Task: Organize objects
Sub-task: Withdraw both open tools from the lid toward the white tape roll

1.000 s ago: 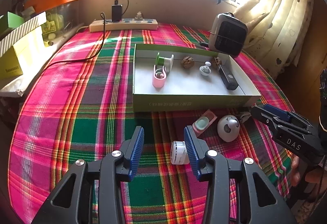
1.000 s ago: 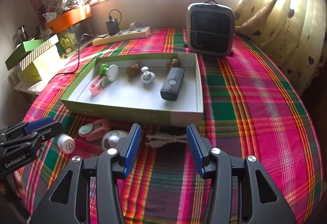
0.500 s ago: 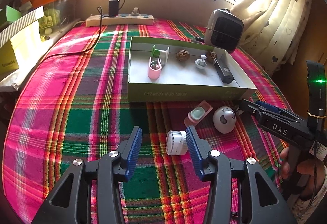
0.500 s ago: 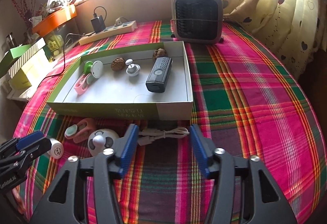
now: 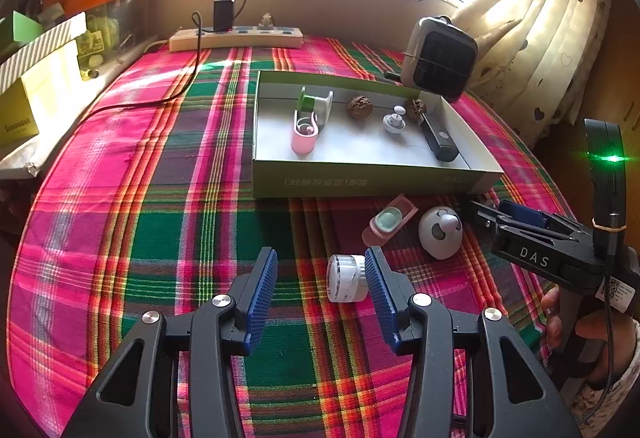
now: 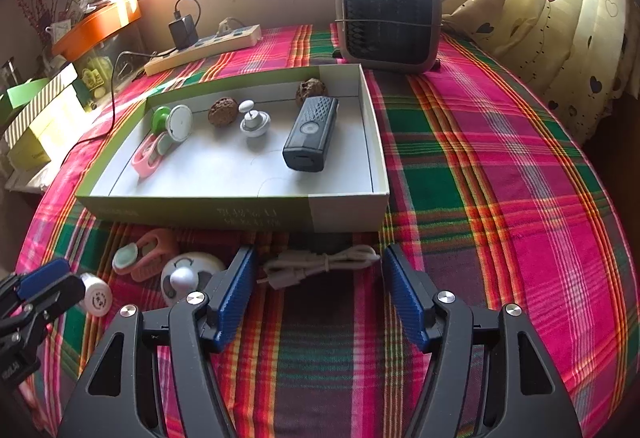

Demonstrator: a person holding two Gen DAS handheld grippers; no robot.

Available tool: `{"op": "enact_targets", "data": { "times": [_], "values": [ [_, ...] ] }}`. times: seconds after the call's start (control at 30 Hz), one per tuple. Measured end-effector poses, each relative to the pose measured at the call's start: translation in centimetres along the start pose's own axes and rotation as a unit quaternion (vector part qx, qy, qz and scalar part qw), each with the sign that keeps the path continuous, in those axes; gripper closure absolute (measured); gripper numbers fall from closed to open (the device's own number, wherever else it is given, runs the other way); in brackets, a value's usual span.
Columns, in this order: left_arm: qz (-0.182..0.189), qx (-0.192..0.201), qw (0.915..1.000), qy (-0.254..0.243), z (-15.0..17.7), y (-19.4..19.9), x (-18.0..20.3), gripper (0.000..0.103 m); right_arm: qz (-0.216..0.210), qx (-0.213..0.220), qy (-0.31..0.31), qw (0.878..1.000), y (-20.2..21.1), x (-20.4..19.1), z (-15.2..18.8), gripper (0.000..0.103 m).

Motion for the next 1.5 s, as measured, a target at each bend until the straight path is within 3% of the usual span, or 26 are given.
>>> {"op": "enact_targets", "data": {
  "times": [0.27,0.5,0.77,1.07,1.5],
  "values": [
    [-0.001,0.000,1.0000,0.001,0.0,0.0,0.0,0.058,0.018,-0.002,0.000,1.000,0.9,0.7,0.7,0.038],
    [0.001,0.000,1.0000,0.000,0.0,0.0,0.0,0.058,0.006,0.003,-0.024,1.000,0.0,0.0,-0.4,0.038],
    [0.005,-0.003,1.0000,-0.003,0.0,-0.1,0.1,0.057,0.034,-0.004,-0.052,0.998,-0.6,0.6,-1.0,0.037],
    [0.004,-0.004,1.0000,0.000,-0.1,0.0,-0.1,0.057,0.063,-0.024,-0.036,0.997,0.1,2.0,0.4,0.037],
    [0.009,-0.010,0.9998,-0.016,0.3,0.1,0.2,0.056,0.077,-0.019,-0.014,0.997,1.4,3.8,1.8,0.037]
  ]
}}
Point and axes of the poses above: each gripper's, at about its wrist camera, not at the fingertips, and y roughly against the way its jaws point, x to its right, z to its underside, the point moved 7 cm from there along -y, roughly the way its jaws point, and after that the axes turned 3 degrees about -x, right-handed, at the moved point
